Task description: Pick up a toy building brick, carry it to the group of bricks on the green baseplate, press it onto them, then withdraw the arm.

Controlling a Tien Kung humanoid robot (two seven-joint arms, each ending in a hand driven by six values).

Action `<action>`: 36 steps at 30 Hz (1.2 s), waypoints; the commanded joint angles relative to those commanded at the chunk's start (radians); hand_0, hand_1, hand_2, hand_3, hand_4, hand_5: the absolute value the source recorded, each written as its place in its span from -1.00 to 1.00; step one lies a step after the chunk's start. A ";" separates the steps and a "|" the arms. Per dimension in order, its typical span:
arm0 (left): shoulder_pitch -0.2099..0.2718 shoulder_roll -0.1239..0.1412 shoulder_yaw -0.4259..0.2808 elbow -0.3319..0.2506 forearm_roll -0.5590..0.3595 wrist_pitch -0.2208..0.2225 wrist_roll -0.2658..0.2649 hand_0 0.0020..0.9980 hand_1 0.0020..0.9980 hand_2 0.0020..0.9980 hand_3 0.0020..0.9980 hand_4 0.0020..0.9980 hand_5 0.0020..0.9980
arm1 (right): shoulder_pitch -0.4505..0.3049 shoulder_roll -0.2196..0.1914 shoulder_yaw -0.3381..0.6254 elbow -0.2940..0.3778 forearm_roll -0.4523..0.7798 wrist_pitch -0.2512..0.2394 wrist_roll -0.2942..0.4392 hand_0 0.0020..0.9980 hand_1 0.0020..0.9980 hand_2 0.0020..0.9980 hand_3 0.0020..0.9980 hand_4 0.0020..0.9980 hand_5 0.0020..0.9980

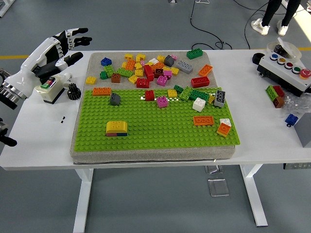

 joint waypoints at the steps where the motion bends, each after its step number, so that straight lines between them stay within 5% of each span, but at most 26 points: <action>1: -0.002 -0.002 0.001 0.001 0.000 0.000 0.001 0.89 0.70 0.68 0.82 1.00 0.50 | -0.003 0.001 -0.002 0.000 0.000 0.004 -0.001 0.45 0.31 0.41 0.17 0.82 -0.01; 18: -0.022 -0.022 0.002 0.019 0.000 -0.006 0.008 0.88 0.71 0.68 0.82 1.00 0.54 | -0.001 -0.006 -0.016 0.000 -0.016 0.003 -0.008 0.45 0.31 0.41 0.18 0.82 -0.01; 36: -0.029 -0.007 0.001 0.071 -0.043 -0.051 0.017 0.92 0.73 0.69 0.82 1.00 0.57 | -0.012 -0.001 -0.018 0.000 -0.030 0.006 -0.013 0.45 0.31 0.41 0.18 0.82 -0.01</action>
